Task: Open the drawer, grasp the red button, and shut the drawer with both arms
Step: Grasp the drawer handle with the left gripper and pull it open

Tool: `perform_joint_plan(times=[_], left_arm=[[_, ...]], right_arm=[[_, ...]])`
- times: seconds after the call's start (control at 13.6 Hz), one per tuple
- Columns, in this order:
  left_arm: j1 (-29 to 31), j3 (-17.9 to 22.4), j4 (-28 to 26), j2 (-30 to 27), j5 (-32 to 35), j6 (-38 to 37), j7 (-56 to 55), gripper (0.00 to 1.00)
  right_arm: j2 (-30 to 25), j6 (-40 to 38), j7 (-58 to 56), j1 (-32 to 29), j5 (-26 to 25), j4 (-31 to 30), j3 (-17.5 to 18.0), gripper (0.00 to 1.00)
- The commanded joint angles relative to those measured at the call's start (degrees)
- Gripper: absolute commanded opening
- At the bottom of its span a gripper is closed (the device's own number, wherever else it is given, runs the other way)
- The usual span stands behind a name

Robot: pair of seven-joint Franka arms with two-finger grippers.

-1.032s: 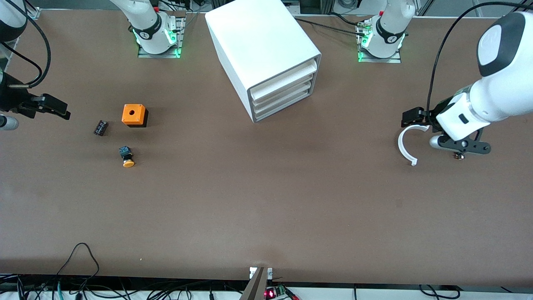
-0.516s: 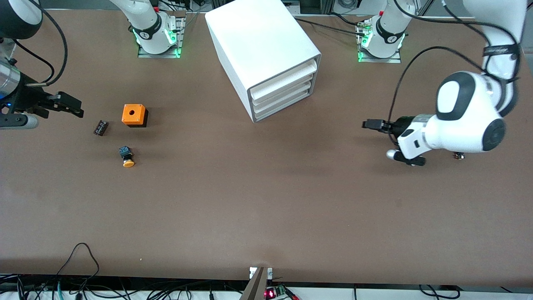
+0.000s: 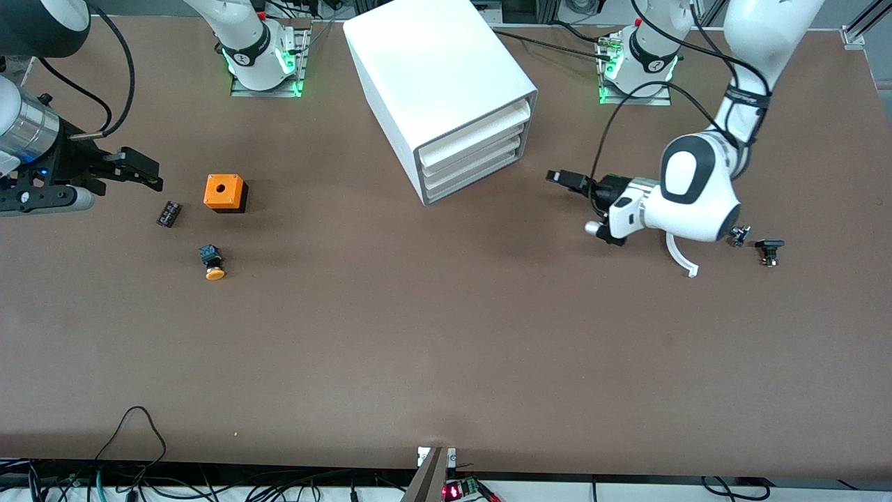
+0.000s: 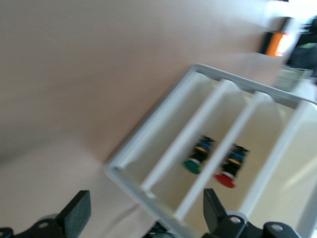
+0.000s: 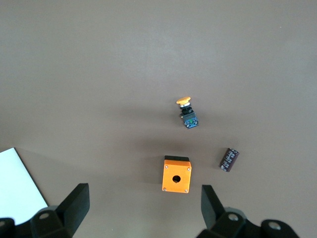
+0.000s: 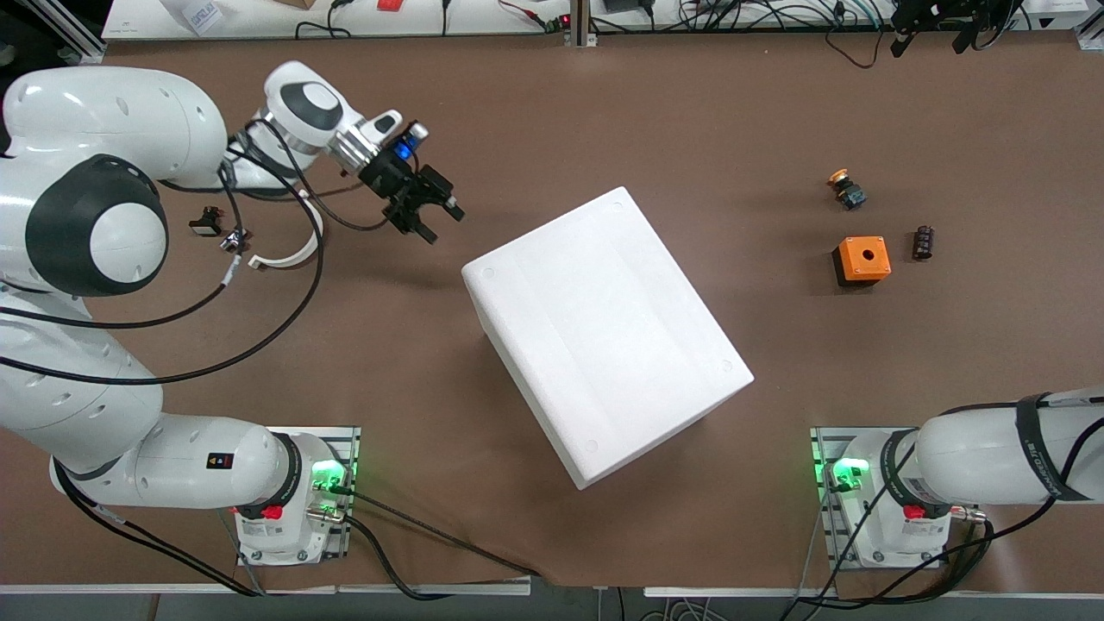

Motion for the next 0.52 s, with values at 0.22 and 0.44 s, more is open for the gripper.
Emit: perform_joint_plan(times=[0.22,0.44], left_arm=[[-4.2,-4.0,-6.9,0.4,-11.7,4.4,4.9,0.98],[-4.3,-7.1,-7.7,0.5,-12.5,5.6,5.0,0.87]], right_arm=[[-0.8,-1.0,-0.6,-0.1,0.9,0.0,0.0,1.0],[-0.8,-1.0,-1.1,-0.1,0.9,0.0,0.0,1.0]])
